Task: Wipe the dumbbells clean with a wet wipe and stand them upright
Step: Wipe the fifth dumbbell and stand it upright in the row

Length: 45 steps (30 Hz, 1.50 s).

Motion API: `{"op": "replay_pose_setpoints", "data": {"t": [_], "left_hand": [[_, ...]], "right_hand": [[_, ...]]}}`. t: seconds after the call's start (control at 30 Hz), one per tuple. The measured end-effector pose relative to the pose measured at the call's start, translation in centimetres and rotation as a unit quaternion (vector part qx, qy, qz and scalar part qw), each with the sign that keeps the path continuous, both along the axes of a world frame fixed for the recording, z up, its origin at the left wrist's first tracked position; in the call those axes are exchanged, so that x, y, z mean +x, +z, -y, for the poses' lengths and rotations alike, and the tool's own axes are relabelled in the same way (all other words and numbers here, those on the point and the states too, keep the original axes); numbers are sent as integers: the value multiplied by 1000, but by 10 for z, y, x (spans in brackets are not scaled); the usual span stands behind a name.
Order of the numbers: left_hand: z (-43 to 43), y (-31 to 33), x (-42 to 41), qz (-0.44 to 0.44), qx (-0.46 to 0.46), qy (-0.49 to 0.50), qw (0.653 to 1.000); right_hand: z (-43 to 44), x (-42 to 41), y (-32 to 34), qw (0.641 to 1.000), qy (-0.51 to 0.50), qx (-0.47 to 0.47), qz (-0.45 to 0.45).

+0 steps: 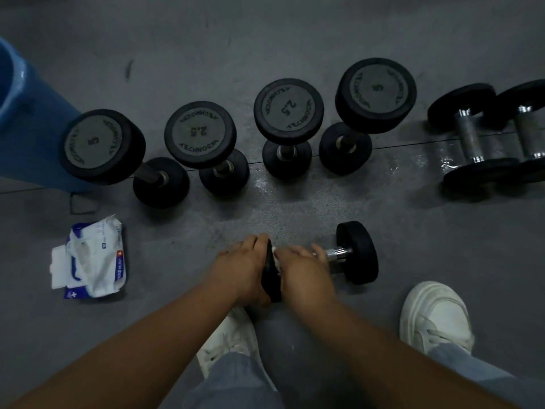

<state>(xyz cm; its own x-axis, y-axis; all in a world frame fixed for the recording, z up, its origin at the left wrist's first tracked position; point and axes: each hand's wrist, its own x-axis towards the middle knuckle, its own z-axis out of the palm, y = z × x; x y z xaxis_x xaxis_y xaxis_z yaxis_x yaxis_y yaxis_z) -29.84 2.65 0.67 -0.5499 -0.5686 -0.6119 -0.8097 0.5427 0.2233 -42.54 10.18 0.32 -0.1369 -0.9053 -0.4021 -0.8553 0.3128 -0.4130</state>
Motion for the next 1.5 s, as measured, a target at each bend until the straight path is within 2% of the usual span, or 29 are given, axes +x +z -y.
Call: {"op": "replay_pose_setpoints", "data": {"t": [0.1, 0.27, 0.4, 0.57, 0.63, 0.7, 0.73, 0.77, 0.8, 0.83, 0.87, 0.9, 0.93, 0.97, 1.0, 1.03, 1.17, 1.33, 1.4, 1.5], "left_hand": [[2, 1, 0, 4, -4, 0, 1000], [-5, 0, 2, -8, -10, 8, 1000], [-1, 5, -1, 7, -5, 5, 1000], [-3, 4, -1, 19, 17, 10, 1000], [-1, 5, -2, 26, 19, 6, 999], [0, 4, -3, 31, 17, 2, 999], [0, 4, -3, 31, 18, 3, 999], [0, 4, -3, 28, 19, 5, 999], [0, 4, -4, 26, 23, 4, 999], [0, 5, -4, 26, 26, 3, 999], [0, 7, -5, 27, 27, 1, 999], [0, 8, -5, 31, 28, 0, 999], [1, 8, -5, 32, 28, -2, 999], [2, 9, -5, 32, 30, -2, 999], [2, 9, -5, 34, 35, -3, 999], [3, 10, -6, 39, 40, -5, 998], [1, 17, -10, 76, 31, -17, 996], [-1, 23, -20, 130, 33, 8, 991], [-7, 23, -25, 138, 36, 53, 988], [-24, 20, -30, 125, 61, 183, 973]], "right_hand": [[14, -2, -1, 1000, -11, 27, 9], [-11, 3, -3, 1000, -13, -16, 15], [4, 1, -8, 1000, -10, -2, 7], [-23, 8, -12, 996, -31, -77, -15], [-25, 2, -4, 997, -40, -65, 33], [-36, 0, 12, 972, -153, -46, 173], [-44, 1, 19, 938, -247, -44, 240], [-54, 0, 19, 883, -372, -56, 281], [-63, -2, 15, 792, -518, -59, 317], [-69, -7, 12, 665, -648, -47, 369], [-69, -14, 9, 514, -732, -39, 445], [-66, -22, 10, 368, -771, -42, 518], [-62, -30, 11, 249, -777, -53, 575], [-57, -36, 15, 157, -768, -70, 617], [-52, -40, 20, 100, -754, -84, 644], [-46, -42, 26, 78, -742, -94, 660], [-19, -44, 22, 99, -748, -83, 651], [-10, -41, -2, 207, -771, 13, 603], [-18, -42, -11, 226, -775, 35, 590], [-31, -42, -21, 245, -773, 49, 583]]}}
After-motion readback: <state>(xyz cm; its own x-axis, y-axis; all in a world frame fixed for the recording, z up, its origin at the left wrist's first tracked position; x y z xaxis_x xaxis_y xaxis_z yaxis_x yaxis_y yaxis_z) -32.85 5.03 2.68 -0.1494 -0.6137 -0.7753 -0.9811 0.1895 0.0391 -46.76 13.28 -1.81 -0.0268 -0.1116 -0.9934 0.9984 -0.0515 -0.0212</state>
